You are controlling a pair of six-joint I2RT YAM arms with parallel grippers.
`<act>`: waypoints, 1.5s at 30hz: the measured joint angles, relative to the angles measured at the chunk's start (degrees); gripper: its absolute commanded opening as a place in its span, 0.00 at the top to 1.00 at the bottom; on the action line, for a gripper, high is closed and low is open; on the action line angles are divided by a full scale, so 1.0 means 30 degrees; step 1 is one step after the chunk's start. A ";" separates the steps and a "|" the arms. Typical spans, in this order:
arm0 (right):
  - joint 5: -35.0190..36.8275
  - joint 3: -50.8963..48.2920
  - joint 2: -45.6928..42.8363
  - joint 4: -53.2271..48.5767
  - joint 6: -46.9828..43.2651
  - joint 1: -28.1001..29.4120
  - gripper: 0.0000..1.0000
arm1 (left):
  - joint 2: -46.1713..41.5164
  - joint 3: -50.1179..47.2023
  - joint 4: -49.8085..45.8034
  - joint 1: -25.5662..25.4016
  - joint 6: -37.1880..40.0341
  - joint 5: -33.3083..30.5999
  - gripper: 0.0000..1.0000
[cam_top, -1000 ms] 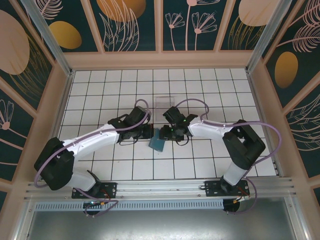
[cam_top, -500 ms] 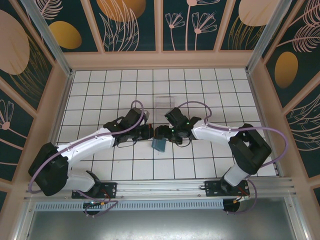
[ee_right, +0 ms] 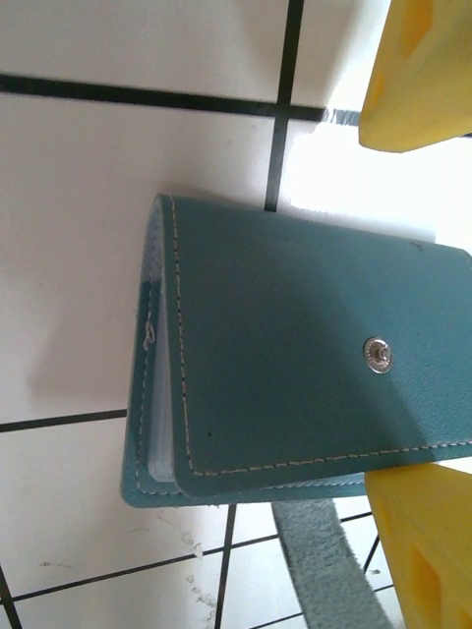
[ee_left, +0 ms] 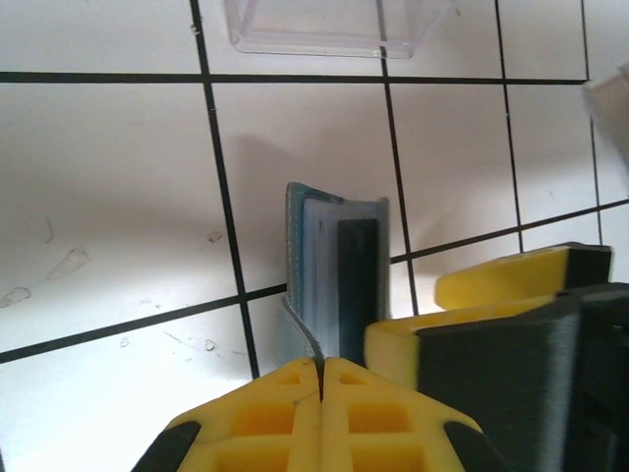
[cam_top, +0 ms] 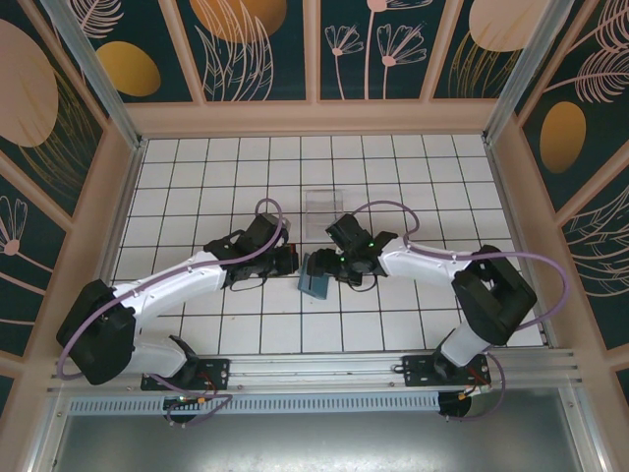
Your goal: Take the credit cards out of the card holder
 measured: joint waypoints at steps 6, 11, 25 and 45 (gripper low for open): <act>0.0510 -0.0168 -0.0707 -0.0656 -0.0007 -0.0007 0.22 | 0.0670 0.0000 -0.0204 0.0036 0.0219 -0.0554 0.99; 0.0860 -0.0517 -0.1290 -0.1115 0.0015 -0.0044 0.31 | 0.1290 -0.0007 -0.0379 0.0036 0.0503 -0.0947 0.99; 0.1260 -0.1100 -0.2084 -0.1661 -0.0284 -0.0044 0.96 | 0.2280 -0.0015 -0.0896 0.0036 0.1268 -0.0299 0.99; 0.0481 -0.3118 -0.3745 -0.1166 0.0386 0.0750 0.85 | 0.1049 -0.1362 -0.3060 0.0036 0.1435 -0.1545 0.94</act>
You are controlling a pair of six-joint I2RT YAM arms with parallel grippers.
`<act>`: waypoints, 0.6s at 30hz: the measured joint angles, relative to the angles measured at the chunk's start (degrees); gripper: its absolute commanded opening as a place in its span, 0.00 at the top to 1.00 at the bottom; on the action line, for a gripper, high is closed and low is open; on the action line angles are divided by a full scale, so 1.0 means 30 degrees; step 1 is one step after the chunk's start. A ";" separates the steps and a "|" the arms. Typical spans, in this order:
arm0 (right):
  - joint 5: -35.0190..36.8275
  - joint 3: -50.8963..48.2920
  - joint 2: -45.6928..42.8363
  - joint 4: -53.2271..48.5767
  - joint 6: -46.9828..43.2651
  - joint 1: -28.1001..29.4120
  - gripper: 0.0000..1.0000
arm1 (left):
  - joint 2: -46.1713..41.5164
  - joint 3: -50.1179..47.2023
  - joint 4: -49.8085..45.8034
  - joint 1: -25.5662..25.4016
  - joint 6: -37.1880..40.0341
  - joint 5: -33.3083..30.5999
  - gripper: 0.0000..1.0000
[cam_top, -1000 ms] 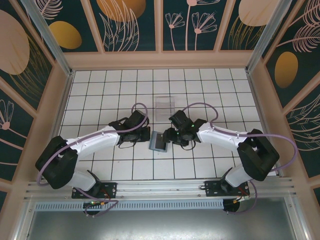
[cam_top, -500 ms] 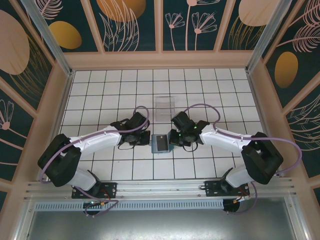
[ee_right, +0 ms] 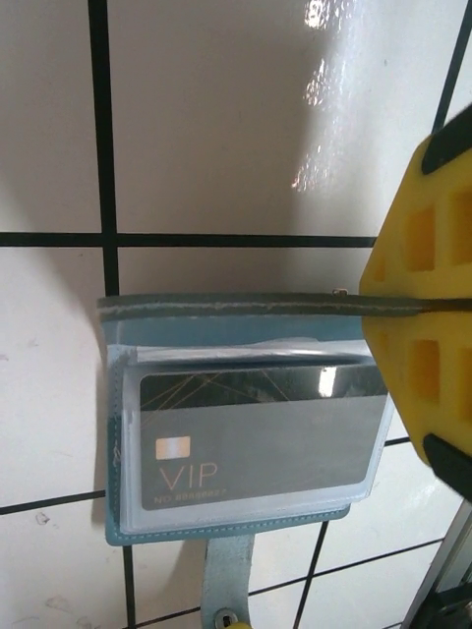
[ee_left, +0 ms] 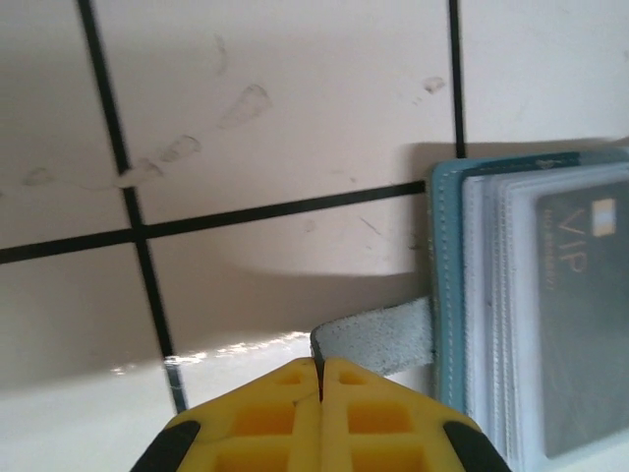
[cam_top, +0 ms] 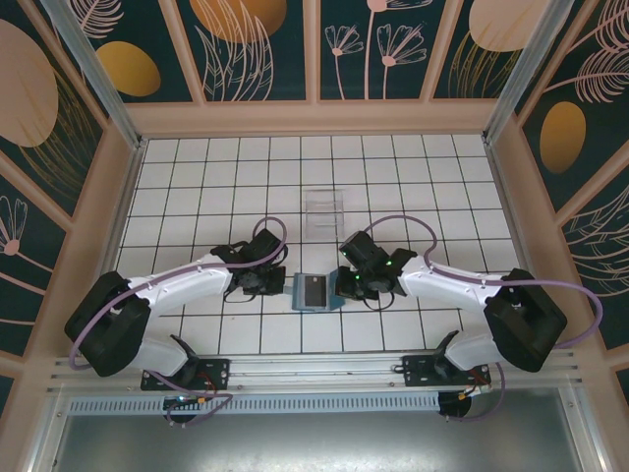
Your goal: Take the credit cards out of the card holder
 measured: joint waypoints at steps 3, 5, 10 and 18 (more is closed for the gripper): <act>0.0299 0.0000 0.0000 -0.0051 0.0124 0.0022 0.79 | 0.0160 0.0430 -0.0284 0.0000 0.0007 -0.0860 0.94; 0.0743 -0.0022 0.0000 -0.0277 0.0117 0.0022 0.75 | 0.0372 0.0634 -0.0284 0.0000 0.0007 -0.1253 0.93; 0.1683 -0.0342 0.0160 -0.0568 0.0109 0.0022 0.72 | 0.0794 0.0641 -0.0408 0.0000 0.0015 -0.1435 0.90; 0.2273 -0.0998 0.1450 -0.0495 0.0102 0.0015 0.72 | 0.1144 0.0459 -0.0408 0.0015 0.0080 -0.1443 0.78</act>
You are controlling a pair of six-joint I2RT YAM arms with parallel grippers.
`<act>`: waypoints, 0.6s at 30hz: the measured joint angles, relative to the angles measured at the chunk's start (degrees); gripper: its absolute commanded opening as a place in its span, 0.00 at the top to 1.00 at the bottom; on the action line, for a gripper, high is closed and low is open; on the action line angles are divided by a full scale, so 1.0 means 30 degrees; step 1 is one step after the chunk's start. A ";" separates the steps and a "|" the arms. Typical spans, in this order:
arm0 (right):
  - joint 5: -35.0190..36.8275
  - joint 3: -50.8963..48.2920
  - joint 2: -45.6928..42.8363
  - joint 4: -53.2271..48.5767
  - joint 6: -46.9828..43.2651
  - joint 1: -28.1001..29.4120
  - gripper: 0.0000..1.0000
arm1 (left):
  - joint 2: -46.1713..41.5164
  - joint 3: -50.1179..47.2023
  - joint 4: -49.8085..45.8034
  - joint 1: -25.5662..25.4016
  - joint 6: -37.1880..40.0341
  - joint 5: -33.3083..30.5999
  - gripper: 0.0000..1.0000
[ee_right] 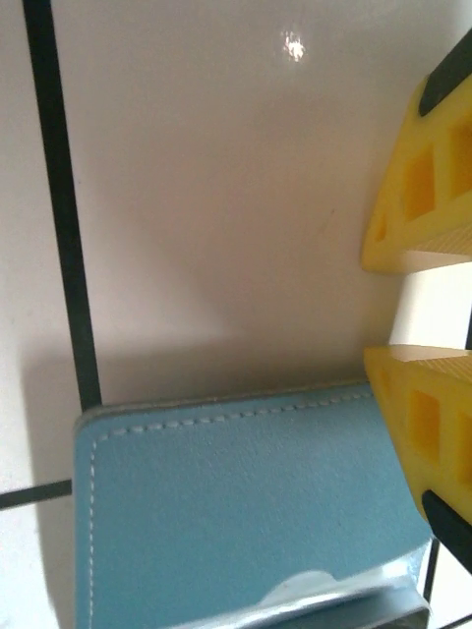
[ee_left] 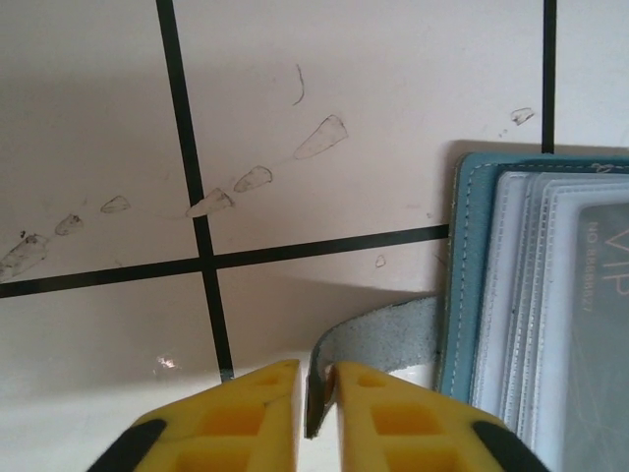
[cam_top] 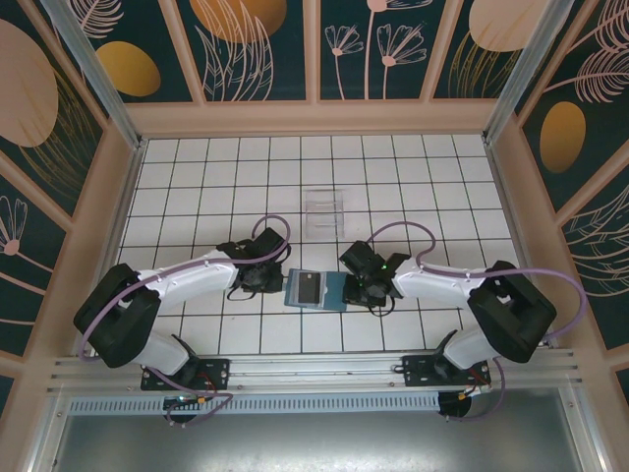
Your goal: Take the credit cards out of the card holder
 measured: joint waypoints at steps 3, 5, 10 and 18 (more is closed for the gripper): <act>0.0080 0.0175 0.0168 -0.0182 -0.0051 0.0029 0.72 | -0.0007 0.0000 -0.0007 0.0000 0.0022 -0.0291 0.70; 0.0160 0.0350 0.0233 -0.0386 -0.0058 0.0080 0.71 | -0.0044 0.0015 -0.0087 0.0007 0.0007 -0.0525 0.66; 0.0262 0.0692 0.0313 -0.0692 -0.0197 0.0138 0.65 | -0.0838 0.0525 -0.0648 0.0131 0.0000 -0.0933 0.64; 0.0554 0.1450 0.0087 -0.1851 -0.0211 0.0168 0.58 | -0.2215 0.2317 -0.0517 0.0131 0.0007 0.0087 0.58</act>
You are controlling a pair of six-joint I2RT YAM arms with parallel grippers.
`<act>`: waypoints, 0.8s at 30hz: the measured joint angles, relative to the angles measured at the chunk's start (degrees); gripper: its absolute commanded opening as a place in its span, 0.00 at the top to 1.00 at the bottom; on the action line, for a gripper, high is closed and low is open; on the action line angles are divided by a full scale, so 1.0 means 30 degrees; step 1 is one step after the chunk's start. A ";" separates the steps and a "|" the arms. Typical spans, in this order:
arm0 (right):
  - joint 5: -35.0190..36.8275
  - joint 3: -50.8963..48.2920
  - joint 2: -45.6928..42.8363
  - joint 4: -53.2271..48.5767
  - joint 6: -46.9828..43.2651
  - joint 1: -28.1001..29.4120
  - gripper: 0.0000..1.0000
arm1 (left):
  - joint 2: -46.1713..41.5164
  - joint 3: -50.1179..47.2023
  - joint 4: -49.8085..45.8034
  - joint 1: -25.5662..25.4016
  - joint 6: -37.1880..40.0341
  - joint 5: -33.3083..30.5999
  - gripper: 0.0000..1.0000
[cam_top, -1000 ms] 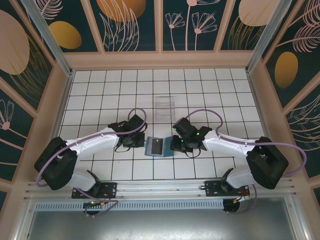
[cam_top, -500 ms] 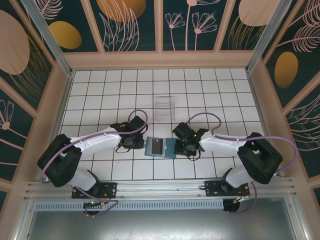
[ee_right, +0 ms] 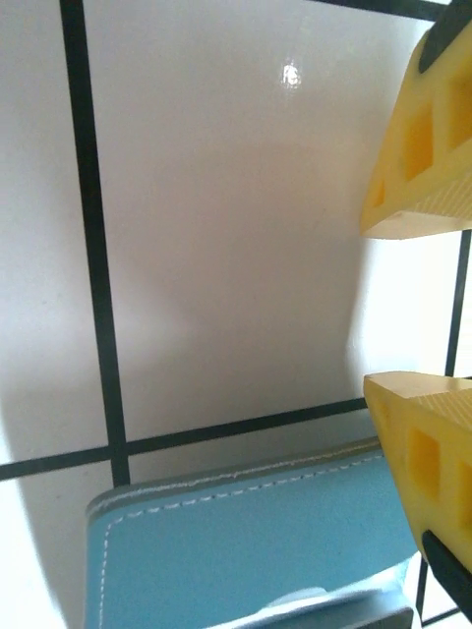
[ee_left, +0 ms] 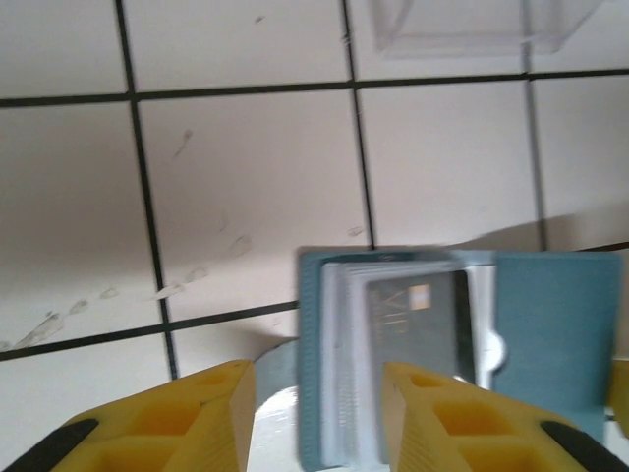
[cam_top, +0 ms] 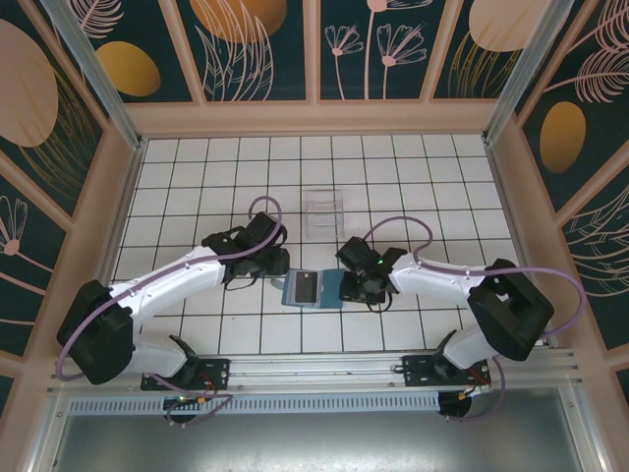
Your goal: Take the credit cards out of the card holder
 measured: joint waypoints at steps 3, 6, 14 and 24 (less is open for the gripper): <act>0.0131 0.0459 -0.0481 -0.0459 0.0000 0.0000 0.57 | 0.0109 0.0211 0.0328 0.0029 -0.0007 0.1005 0.55; 0.0189 0.1049 -0.0889 -0.0692 -0.0007 0.0022 0.57 | 0.0736 0.0284 0.0896 0.0036 -0.0015 0.2346 0.53; 0.0182 0.2535 -0.0991 -0.1173 0.0000 0.0102 0.57 | 0.3024 -0.0007 0.2193 0.0036 0.0022 0.3810 0.57; -0.1144 0.4226 -0.0947 -0.0452 0.0102 0.0211 0.72 | 0.3920 -0.1610 0.3118 0.0036 0.0350 0.3840 0.68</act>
